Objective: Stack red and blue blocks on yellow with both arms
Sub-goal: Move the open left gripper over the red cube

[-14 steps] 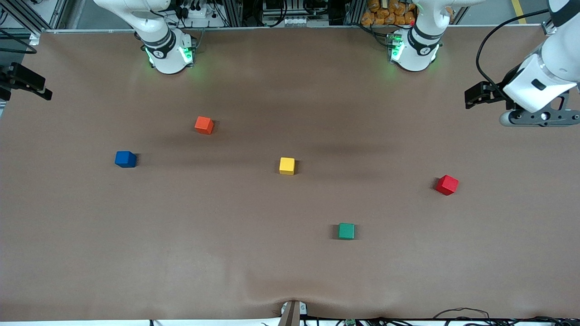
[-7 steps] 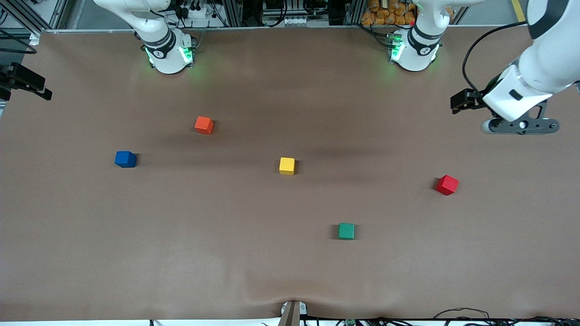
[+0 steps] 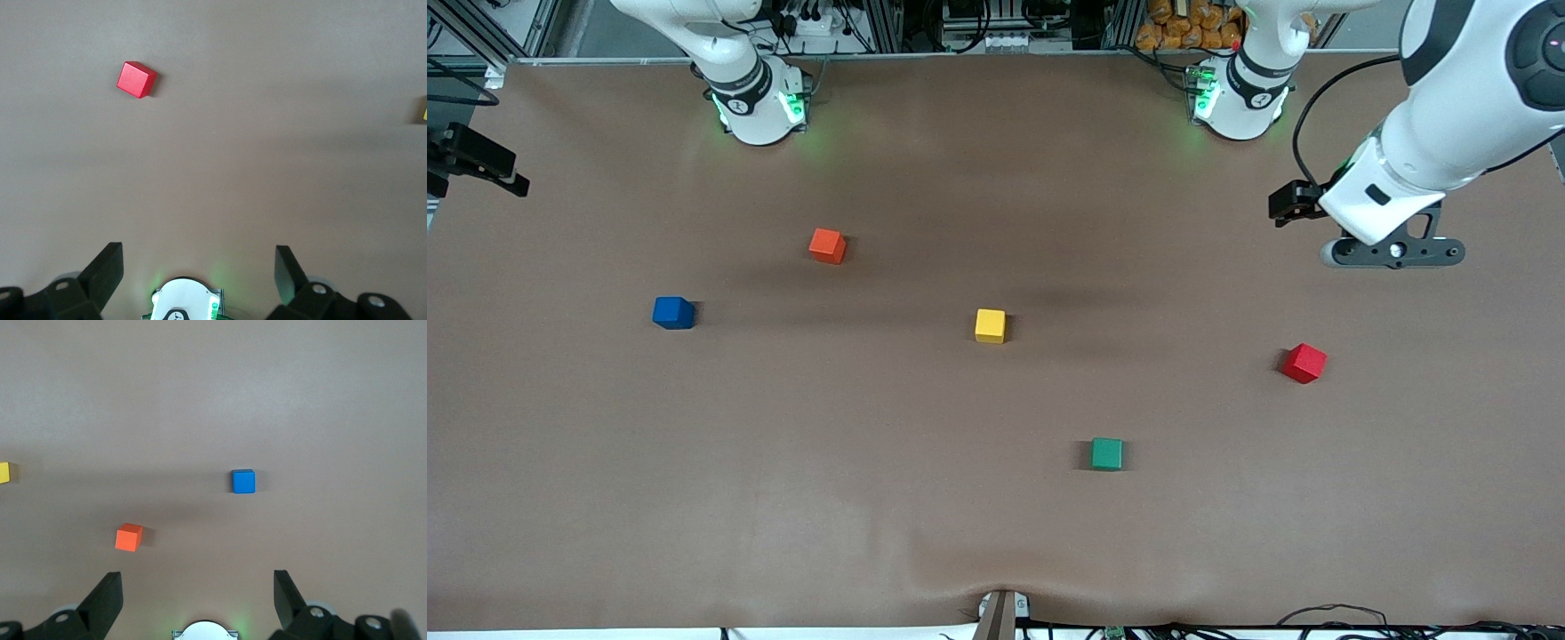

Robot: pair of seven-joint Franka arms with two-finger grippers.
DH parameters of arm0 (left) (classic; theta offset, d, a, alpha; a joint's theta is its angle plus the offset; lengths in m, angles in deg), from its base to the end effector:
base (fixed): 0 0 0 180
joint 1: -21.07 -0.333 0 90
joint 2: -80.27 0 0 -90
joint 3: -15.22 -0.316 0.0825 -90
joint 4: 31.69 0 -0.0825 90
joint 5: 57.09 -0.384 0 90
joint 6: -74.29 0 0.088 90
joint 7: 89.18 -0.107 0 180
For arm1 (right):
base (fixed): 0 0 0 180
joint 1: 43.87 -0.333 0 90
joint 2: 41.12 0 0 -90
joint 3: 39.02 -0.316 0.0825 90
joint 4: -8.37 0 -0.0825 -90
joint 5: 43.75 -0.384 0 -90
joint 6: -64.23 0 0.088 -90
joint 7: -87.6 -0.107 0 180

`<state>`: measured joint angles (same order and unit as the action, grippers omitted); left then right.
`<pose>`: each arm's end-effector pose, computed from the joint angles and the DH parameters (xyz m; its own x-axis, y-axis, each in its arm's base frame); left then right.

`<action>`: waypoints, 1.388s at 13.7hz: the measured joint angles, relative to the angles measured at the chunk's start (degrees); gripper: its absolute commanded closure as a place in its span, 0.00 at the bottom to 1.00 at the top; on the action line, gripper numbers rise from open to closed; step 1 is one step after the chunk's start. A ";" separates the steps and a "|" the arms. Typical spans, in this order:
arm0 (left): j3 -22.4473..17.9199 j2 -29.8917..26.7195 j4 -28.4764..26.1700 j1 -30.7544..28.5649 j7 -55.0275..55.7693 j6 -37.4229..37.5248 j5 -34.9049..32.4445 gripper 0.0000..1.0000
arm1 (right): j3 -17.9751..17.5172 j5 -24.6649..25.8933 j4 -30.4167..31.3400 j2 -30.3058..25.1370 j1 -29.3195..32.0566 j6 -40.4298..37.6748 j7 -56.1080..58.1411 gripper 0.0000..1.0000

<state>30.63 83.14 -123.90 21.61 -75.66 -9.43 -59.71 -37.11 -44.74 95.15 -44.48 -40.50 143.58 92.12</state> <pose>0.5339 -0.1436 0.5714 0.9826 -0.0351 -0.1822 -0.0498 -0.9958 -0.0770 0.5140 -0.0460 0.6663 0.9976 -0.0097 -0.0692 -0.0114 -0.9996 -0.0247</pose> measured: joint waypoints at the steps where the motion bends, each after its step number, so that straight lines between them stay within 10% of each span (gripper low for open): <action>1: 0.40 0.03 0.00 0.01 0.22 0.00 0.00 0.00 | 0.00 0.00 0.00 0.00 0.00 0.00 0.00 0.00; 19: 2.55 4.61 0.35 4.69 10.53 -4.87 0.00 0.00 | -0.01 0.00 0.01 0.00 0.00 -0.01 0.00 0.00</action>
<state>33.17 87.76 -123.55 26.30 -65.13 -14.29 -59.71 -37.12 -44.74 95.17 -44.48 -40.50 143.57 92.12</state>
